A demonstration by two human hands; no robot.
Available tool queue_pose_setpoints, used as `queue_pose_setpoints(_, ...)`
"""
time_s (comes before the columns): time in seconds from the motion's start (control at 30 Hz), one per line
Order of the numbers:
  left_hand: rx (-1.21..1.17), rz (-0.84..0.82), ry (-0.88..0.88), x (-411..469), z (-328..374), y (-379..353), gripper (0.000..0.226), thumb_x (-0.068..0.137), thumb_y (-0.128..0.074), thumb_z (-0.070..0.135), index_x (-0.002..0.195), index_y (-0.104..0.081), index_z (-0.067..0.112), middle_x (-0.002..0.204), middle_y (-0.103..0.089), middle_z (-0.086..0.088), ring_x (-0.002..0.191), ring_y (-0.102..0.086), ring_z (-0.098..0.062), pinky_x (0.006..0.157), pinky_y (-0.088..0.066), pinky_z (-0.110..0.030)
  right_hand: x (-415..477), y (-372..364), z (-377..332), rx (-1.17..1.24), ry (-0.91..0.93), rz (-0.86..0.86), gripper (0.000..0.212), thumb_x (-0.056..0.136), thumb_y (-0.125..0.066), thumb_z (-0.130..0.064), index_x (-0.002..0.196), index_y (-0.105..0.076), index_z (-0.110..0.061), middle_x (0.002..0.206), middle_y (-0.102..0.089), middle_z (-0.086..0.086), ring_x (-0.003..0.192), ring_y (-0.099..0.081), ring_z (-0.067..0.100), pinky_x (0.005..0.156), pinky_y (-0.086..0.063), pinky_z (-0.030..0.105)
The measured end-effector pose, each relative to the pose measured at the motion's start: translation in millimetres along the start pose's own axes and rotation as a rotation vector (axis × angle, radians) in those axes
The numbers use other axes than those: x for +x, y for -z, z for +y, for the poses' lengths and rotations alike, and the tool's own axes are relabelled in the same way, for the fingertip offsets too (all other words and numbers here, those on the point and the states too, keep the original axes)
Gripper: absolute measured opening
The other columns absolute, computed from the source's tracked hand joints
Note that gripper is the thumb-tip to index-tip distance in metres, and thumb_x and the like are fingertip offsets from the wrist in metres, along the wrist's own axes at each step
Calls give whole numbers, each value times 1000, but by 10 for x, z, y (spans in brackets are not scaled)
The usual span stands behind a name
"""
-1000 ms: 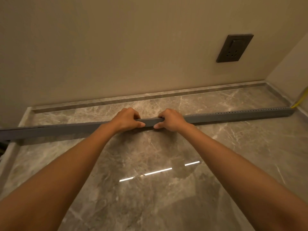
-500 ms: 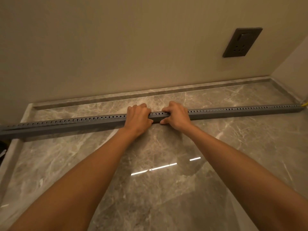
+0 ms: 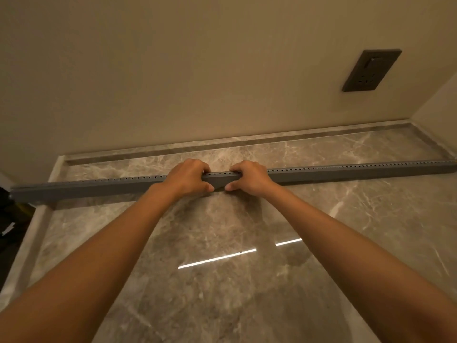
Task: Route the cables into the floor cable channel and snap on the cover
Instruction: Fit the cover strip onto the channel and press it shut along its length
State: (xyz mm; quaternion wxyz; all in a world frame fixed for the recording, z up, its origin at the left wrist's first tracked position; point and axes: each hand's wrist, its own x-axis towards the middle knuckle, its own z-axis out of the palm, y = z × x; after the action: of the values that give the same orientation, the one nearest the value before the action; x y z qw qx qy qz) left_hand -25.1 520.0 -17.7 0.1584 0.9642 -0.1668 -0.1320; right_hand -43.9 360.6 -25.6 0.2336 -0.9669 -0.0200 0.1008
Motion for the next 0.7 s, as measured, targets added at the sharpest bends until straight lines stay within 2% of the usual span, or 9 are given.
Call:
queue_pose_setpoints(0.07,33,-32,1,-18,-59,32,33,79,-70,26,108,-65,11,90,-58,-5,84,-55,-22,71,-46,-35,33,-54,-110,45,9,-27,29,78,-70,-32,99,-68,-13,85,-59,2,92,-56,23,84,-31,36)
queue_pose_setpoints(0.13,56,-21,-2,-14,-74,20,31,80,-68,26,106,-64,10,91,-59,-8,82,-53,-23,67,-39,-32,55,-99,-177,55,16,-26,30,78,-69,-30,102,-67,-13,97,-65,7,99,-57,24,89,-31,37)
queue_pose_setpoints(0.23,121,36,-30,-25,-69,-59,32,83,-64,27,108,-59,7,108,-62,-13,96,-56,-29,74,-40,-34,58,-147,-180,23,54,14,35,80,-68,-28,110,-64,-11,113,-62,10,105,-55,27,96,-33,39)
queue_pose_setpoints(0.3,155,77,-54,-42,-69,-107,34,85,-62,27,111,-57,6,114,-61,-13,102,-56,-29,83,-42,-36,50,-178,-169,-19,90,30,36,81,-67,-27,113,-63,-10,112,-60,12,104,-55,28,93,-36,38)
queue_pose_setpoints(0.37,158,106,-61,-50,-64,-129,34,85,-62,26,112,-58,5,114,-61,-14,103,-57,-30,85,-43,-36,44,-190,-164,-37,117,39,35,81,-66,-27,112,-63,-9,110,-60,12,102,-55,28,90,-38,37)
queue_pose_setpoints(0.53,117,99,-43,-87,-65,-131,35,86,-63,26,114,-57,5,114,-61,-15,103,-56,-30,85,-42,-37,44,-138,-149,-38,174,16,33,81,-67,-27,109,-65,-9,106,-61,12,99,-55,28,82,-37,33)
queue_pose_setpoints(0.7,16,13,28,-119,-123,7,32,86,-63,24,111,-60,5,110,-60,-15,95,-54,-27,77,-40,-34,102,-79,-131,-37,196,-72,31,84,-64,-27,111,-65,-12,103,-59,11,101,-56,30,77,-35,32)
